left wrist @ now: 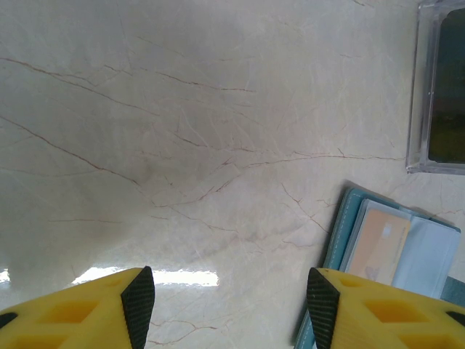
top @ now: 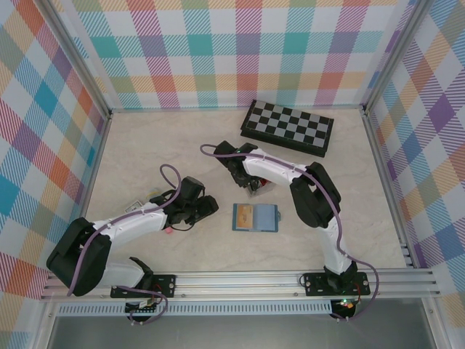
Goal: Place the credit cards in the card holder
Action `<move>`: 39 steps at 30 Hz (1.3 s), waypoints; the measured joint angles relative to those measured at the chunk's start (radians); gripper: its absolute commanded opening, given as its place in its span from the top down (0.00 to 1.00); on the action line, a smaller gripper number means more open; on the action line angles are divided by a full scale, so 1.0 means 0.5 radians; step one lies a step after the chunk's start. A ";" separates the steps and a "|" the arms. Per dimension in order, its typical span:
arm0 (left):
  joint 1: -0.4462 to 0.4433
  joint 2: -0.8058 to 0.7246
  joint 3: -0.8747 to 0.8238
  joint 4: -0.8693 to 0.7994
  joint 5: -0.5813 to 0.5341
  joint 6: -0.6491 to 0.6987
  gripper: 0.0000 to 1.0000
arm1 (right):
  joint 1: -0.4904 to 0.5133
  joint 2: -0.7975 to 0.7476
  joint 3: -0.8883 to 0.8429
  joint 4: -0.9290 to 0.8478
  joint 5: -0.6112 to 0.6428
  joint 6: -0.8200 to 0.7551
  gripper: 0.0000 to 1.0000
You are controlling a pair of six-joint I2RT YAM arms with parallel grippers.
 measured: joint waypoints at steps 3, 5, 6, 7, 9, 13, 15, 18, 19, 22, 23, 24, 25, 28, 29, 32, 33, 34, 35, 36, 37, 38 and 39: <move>0.000 0.006 0.001 0.001 0.001 0.000 0.40 | 0.000 -0.002 0.000 0.004 0.024 -0.005 0.68; 0.000 0.015 0.001 0.000 0.002 0.000 0.40 | 0.000 -0.002 0.000 0.009 0.040 -0.007 0.71; 0.000 0.019 0.001 0.001 0.002 0.000 0.40 | 0.000 -0.002 -0.001 0.009 0.047 -0.008 0.72; 0.000 0.023 0.001 0.001 0.002 0.000 0.40 | -0.001 -0.003 -0.001 0.010 0.053 -0.007 0.73; 0.000 0.025 0.001 0.001 0.010 0.000 0.40 | 0.000 -0.008 -0.001 0.014 0.062 -0.008 0.73; 0.000 0.025 0.001 0.001 0.023 0.000 0.40 | -0.005 -0.018 -0.016 0.018 0.078 -0.008 0.71; 0.000 0.025 0.001 0.001 0.024 0.000 0.40 | -0.008 -0.024 -0.024 0.017 0.085 -0.008 0.69; 0.000 0.025 0.001 0.001 0.031 0.000 0.40 | -0.012 -0.029 -0.037 0.016 0.103 -0.008 0.70; 0.000 0.025 0.001 0.001 0.033 0.000 0.40 | -0.017 -0.029 -0.039 0.016 0.108 -0.008 0.73; 0.000 0.025 0.001 0.001 0.036 0.000 0.40 | -0.031 -0.031 -0.042 0.017 0.111 -0.023 0.73; 0.000 0.026 0.001 0.001 0.036 0.000 0.40 | -0.034 -0.033 -0.045 0.021 0.099 -0.031 0.73; 0.000 0.028 0.001 0.002 0.037 0.000 0.40 | -0.035 -0.037 -0.047 0.023 0.090 -0.035 0.72; 0.000 0.033 0.001 0.002 0.037 0.000 0.40 | -0.036 -0.043 -0.056 0.030 0.083 -0.038 0.71; 0.000 0.057 0.001 0.002 0.037 0.000 0.40 | -0.036 -0.063 -0.079 0.031 0.073 -0.037 0.71; 0.000 0.066 0.001 0.002 0.037 0.000 0.40 | -0.036 -0.065 -0.082 0.030 0.076 -0.037 0.70; 0.000 0.082 0.001 0.002 0.038 0.000 0.40 | -0.046 -0.066 -0.084 0.030 0.078 -0.037 0.66; 0.000 0.085 0.001 0.002 0.038 0.000 0.40 | -0.049 -0.066 -0.085 0.030 0.078 -0.037 0.66; 0.000 0.088 0.001 0.002 0.038 0.000 0.40 | -0.053 -0.066 -0.087 0.031 0.078 -0.037 0.66; 0.000 0.089 0.002 0.002 0.037 0.000 0.40 | -0.059 -0.066 -0.091 0.032 0.076 -0.037 0.65; 0.000 0.089 0.002 0.002 0.038 0.000 0.40 | -0.060 -0.066 -0.092 0.031 0.081 -0.037 0.65; 0.000 0.089 0.002 0.002 0.038 0.000 0.40 | -0.063 -0.066 -0.095 0.032 0.085 -0.038 0.66; 0.000 0.089 0.002 0.002 0.038 0.000 0.40 | -0.063 -0.066 -0.095 0.031 0.092 -0.038 0.66; 0.000 0.089 0.002 0.002 0.038 0.000 0.40 | -0.064 -0.066 -0.095 0.031 0.096 -0.040 0.66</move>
